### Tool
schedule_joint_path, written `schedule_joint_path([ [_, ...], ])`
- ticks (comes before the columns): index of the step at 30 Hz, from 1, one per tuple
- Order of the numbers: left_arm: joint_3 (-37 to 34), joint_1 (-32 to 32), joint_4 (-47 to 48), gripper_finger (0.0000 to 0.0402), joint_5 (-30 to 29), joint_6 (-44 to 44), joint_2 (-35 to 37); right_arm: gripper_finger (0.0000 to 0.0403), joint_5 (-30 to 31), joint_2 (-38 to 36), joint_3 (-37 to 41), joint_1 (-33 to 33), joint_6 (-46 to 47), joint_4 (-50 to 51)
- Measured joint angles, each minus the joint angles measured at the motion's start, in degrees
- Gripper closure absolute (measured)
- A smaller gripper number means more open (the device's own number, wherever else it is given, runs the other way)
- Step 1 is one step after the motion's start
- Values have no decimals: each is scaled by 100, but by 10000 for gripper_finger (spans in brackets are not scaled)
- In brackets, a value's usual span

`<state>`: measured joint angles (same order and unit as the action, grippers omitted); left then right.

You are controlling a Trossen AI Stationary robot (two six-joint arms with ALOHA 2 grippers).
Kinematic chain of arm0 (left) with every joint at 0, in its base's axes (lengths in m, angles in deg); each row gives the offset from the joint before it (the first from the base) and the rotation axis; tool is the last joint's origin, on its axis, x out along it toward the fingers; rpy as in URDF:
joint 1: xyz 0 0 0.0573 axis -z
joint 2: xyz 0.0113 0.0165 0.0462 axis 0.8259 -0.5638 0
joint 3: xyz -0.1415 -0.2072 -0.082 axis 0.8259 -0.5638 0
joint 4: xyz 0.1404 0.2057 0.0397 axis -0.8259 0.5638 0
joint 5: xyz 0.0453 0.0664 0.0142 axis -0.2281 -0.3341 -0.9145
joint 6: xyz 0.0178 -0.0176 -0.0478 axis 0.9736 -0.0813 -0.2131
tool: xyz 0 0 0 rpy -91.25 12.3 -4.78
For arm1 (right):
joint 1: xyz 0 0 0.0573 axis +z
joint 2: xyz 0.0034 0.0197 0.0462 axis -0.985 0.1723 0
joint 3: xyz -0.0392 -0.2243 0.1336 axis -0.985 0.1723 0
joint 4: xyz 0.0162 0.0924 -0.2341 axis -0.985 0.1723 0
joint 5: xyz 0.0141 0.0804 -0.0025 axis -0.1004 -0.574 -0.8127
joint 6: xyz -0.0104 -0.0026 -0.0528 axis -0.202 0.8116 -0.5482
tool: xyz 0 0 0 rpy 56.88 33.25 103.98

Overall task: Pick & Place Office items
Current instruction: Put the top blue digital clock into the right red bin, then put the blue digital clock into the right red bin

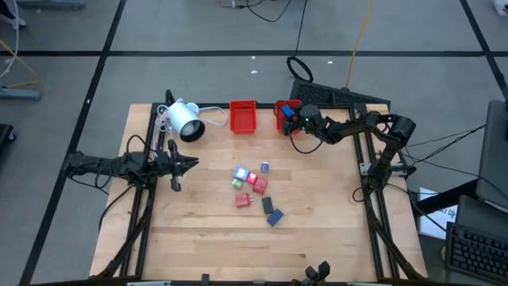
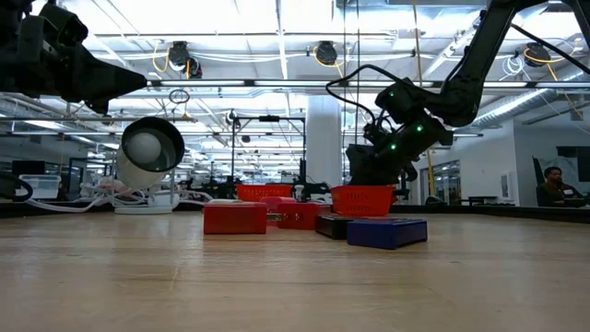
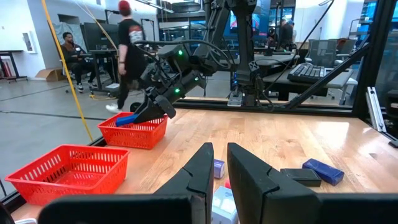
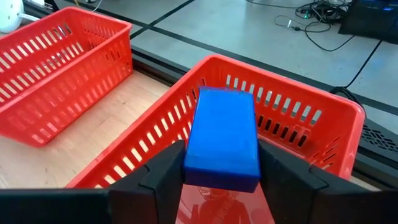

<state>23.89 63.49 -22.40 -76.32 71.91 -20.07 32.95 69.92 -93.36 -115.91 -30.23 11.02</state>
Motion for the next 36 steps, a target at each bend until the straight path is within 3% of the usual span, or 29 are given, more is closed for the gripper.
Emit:
schedule_joint_path([
  [19, 0, 0, 0, 355, 0, 0, -2, 204, -25, 0, 0, 0, -12, -20],
  [26, 0, -1, 0, 355, 0, -2, 0, 204, -882, -4, 0, -2, 301, -325],
  [36, 0, 0, 0, 355, 0, -2, 0, 204, -894, -4, 0, 30, 283, -388],
])
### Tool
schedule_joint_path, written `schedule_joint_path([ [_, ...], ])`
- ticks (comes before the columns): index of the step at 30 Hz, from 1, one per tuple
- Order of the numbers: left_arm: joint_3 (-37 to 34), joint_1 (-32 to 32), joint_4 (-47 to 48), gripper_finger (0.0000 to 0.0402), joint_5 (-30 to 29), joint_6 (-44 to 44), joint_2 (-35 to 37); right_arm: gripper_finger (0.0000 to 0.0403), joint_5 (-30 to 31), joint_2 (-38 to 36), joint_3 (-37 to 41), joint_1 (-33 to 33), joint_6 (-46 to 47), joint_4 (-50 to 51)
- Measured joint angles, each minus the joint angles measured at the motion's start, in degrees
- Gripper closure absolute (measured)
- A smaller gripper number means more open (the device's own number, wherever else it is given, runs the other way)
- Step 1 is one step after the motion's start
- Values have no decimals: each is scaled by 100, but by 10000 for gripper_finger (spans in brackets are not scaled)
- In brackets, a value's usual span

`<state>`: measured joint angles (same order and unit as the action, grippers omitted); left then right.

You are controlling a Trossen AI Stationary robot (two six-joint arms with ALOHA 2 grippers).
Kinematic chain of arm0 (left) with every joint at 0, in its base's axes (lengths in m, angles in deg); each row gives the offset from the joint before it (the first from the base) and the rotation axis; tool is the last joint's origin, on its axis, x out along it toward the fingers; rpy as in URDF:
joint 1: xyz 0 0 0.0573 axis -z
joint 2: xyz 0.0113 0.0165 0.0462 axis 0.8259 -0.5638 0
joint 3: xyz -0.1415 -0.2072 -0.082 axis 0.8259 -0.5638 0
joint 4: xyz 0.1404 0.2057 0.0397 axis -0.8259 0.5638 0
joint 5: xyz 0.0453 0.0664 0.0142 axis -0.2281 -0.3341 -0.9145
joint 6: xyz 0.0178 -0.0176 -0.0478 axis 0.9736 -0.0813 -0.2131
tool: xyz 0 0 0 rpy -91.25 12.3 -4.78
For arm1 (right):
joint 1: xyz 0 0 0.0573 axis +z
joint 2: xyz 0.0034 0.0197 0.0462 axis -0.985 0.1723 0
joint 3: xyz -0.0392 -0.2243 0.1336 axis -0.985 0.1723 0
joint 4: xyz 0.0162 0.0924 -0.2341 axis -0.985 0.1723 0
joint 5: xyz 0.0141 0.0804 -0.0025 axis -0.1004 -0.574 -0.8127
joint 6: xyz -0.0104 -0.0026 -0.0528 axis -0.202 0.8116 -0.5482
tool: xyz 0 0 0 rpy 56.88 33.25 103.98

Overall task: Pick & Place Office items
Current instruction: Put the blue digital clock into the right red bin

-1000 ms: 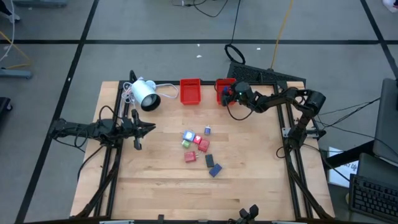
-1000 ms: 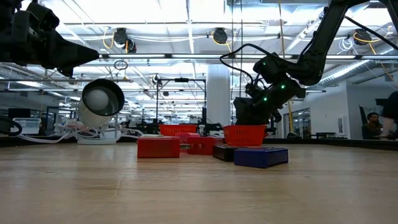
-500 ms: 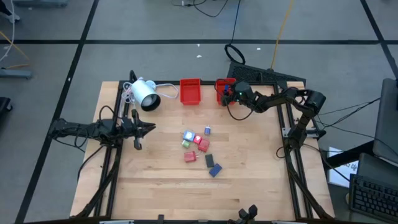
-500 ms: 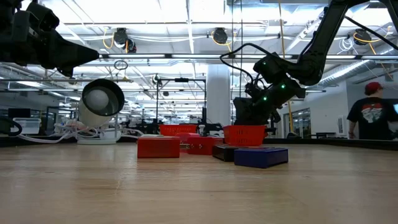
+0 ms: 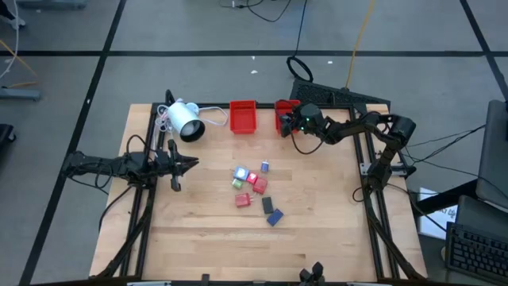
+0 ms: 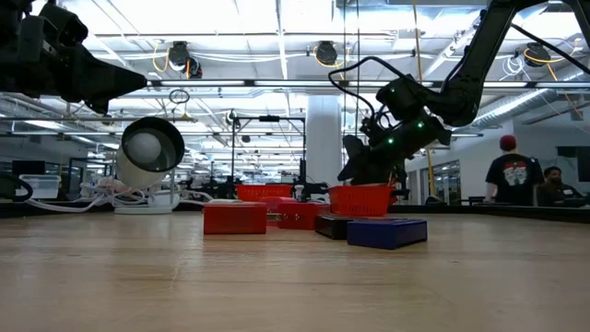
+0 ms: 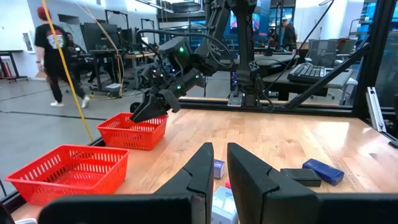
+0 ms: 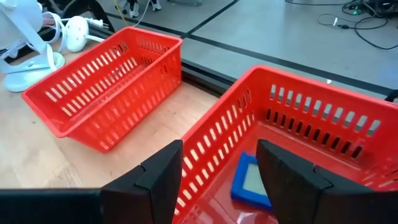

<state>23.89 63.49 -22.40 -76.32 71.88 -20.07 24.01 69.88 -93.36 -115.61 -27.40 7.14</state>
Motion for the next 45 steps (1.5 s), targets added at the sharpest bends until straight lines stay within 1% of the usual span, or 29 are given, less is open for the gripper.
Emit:
schedule_joint_path([
  [4, 0, -1, 0, 355, 0, 1, -1, 204, -197, -56, 1, 9, -23, -54],
  [6, 0, -1, 0, 355, 0, 1, -1, 204, -407, -57, 0, 35, -79, -148],
  [9, 0, -2, 0, 355, 0, 2, 1, 204, -875, -157, 2, 76, -164, -222],
  [14, 0, 1, 0, 355, 0, 2, 0, 204, -1060, -282, 11, 279, -205, -238],
  [18, 0, 0, 0, 355, 0, 2, -1, 204, -1171, -395, 2, 511, -519, -196],
  [25, 0, 1, 0, 355, 0, 1, 1, 204, -1651, -422, 2, 1009, -711, -350],
  [32, 0, -1, 0, 355, 0, 0, -1, 204, -1709, -422, 2, 1528, -881, -451],
  [36, 0, -2, 0, 355, 0, 2, 1, 204, -1899, -422, 2, 1807, -911, -652],
  [41, 0, 1, 0, 355, 0, 1, -1, 204, -2359, -420, 2, 2322, -946, -569],
  [45, 0, -2, 0, 355, 0, 0, 1, 204, -2410, -420, 2, 2849, -925, -725],
])
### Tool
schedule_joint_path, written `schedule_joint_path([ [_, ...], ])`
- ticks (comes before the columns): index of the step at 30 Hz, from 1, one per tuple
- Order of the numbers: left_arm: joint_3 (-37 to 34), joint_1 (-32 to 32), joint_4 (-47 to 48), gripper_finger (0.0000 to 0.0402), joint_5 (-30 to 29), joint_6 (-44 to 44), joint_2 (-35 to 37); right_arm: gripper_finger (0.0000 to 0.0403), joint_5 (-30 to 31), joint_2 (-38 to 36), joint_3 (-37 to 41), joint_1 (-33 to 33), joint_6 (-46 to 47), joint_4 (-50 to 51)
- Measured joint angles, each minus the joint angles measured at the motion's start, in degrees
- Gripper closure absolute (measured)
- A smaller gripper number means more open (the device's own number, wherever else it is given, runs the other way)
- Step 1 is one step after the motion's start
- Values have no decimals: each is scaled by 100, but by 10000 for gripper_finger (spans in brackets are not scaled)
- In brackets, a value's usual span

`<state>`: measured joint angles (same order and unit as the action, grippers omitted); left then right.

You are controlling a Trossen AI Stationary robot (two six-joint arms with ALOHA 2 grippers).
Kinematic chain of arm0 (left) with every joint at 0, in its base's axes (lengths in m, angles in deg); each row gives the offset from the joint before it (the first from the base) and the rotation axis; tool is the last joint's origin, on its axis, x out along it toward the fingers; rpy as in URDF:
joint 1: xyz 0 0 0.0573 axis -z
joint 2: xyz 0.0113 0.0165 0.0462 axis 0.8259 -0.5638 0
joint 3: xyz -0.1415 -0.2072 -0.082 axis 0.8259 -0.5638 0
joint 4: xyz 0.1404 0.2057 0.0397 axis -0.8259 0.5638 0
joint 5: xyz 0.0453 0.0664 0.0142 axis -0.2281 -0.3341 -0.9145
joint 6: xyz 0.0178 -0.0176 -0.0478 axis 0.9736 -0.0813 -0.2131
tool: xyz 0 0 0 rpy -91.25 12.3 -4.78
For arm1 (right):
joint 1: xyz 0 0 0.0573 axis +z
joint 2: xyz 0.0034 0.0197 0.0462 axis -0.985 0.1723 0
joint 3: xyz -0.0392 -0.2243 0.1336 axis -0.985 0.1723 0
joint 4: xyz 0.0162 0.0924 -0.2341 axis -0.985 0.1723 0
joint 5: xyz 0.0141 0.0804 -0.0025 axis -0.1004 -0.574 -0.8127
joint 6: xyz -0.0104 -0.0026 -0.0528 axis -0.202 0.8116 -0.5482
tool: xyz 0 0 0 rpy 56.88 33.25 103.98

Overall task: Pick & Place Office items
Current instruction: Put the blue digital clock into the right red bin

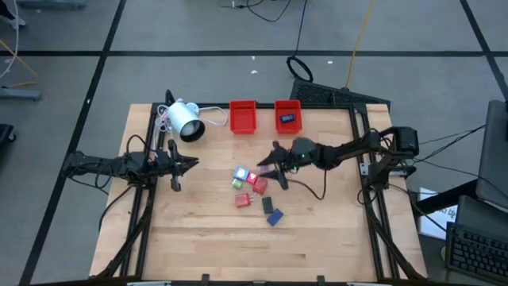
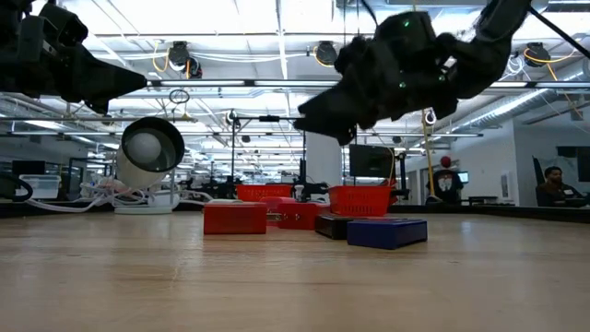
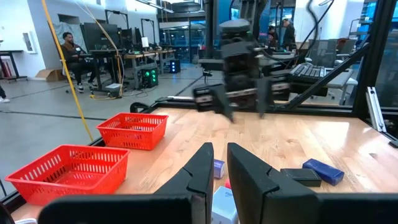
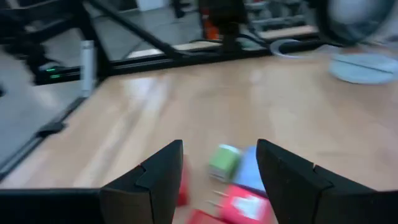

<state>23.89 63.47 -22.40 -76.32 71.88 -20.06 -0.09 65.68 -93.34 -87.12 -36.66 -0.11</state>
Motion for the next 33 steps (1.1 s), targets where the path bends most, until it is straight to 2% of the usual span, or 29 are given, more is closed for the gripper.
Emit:
schedule_joint_path([
  [9, 0, 2, 0, 355, 0, 2, 0, 204, 52, 0, 0, 1246, -42, -384],
  [14, 0, 1, 0, 355, 0, 1, -1, 204, 476, 0, 2, 1984, -173, -352],
  [19, 0, 2, 0, 355, 0, 2, -2, 204, 500, 0, 0, 2548, -299, -312],
  [25, 0, 1, 0, 355, 0, 0, -1, 204, 493, 0, 2, 2915, -193, -162],
  [33, 0, 2, 0, 355, 0, 2, -1, 204, 559, 0, 2, 2968, -144, -172],
])
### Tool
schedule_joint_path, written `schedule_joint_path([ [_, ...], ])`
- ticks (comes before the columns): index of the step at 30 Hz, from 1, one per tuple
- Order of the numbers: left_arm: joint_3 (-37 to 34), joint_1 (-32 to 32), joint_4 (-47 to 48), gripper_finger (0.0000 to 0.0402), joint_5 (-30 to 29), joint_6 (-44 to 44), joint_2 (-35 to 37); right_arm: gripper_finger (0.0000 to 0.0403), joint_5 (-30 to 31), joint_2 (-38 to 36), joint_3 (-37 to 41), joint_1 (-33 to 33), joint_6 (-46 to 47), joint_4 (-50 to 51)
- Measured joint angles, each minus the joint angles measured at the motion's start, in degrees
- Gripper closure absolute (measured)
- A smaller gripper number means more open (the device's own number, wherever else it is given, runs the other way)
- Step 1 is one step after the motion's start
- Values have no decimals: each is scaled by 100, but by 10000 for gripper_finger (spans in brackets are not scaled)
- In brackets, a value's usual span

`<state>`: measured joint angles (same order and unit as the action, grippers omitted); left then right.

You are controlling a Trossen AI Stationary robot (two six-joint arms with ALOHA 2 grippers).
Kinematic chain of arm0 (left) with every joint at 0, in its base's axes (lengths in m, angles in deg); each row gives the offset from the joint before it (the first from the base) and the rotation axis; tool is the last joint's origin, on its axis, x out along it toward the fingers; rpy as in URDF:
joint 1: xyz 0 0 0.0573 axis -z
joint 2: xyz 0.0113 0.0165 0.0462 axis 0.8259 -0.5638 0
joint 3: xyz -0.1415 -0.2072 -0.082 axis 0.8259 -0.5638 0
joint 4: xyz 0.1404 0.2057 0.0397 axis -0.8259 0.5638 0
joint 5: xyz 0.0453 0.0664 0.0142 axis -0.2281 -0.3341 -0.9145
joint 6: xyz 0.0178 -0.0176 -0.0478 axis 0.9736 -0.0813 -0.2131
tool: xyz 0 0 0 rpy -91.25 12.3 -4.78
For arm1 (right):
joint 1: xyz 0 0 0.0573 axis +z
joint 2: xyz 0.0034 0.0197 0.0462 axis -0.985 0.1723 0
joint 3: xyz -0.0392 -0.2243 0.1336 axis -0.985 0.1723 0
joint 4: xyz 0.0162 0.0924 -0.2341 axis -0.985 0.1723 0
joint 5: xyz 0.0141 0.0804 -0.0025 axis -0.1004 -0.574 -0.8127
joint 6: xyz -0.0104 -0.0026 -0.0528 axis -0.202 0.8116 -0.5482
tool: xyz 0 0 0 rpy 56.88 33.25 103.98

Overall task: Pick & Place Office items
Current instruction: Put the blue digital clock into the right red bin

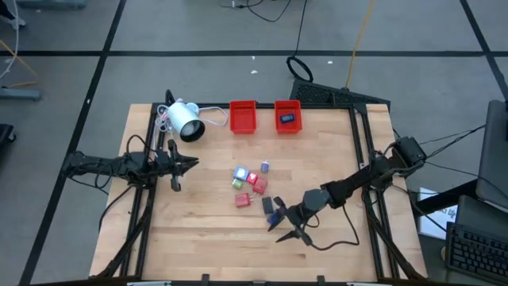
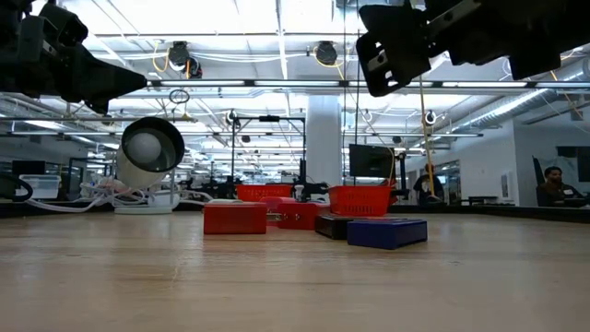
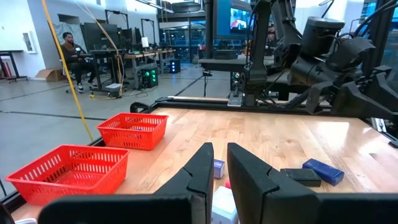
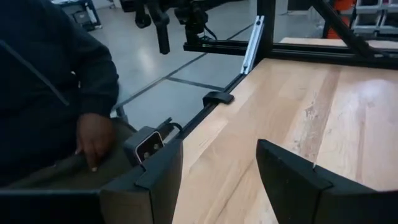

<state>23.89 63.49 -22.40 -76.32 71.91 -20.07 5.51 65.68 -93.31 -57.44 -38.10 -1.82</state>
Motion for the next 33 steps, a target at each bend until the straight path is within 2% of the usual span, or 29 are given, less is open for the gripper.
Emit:
schedule_joint_path([
  [3, 0, 1, 0, 355, 0, -2, 0, 204, 752, 0, -3, 43, -161, 129],
  [5, 0, 0, 0, 355, 0, -1, 0, 204, 1313, 0, -78, 138, -305, 584],
  [11, 0, -1, 0, 355, 0, -1, -1, 193, 2394, 2, -924, 297, -341, 3809],
  [13, 0, -2, 0, 355, 0, 0, 0, 191, 2607, 4, -957, 246, -283, 4228],
  [19, 0, -1, 0, 355, 0, 0, 0, 200, 2746, 16, -877, 172, -260, 4206],
  [24, 0, 0, 0, 355, 0, -2, -2, 205, 2349, 136, -859, 85, -6, 4277],
  [33, 0, -2, 0, 355, 2, 0, -2, 206, 2326, 407, -868, -17, -139, 4176],
])
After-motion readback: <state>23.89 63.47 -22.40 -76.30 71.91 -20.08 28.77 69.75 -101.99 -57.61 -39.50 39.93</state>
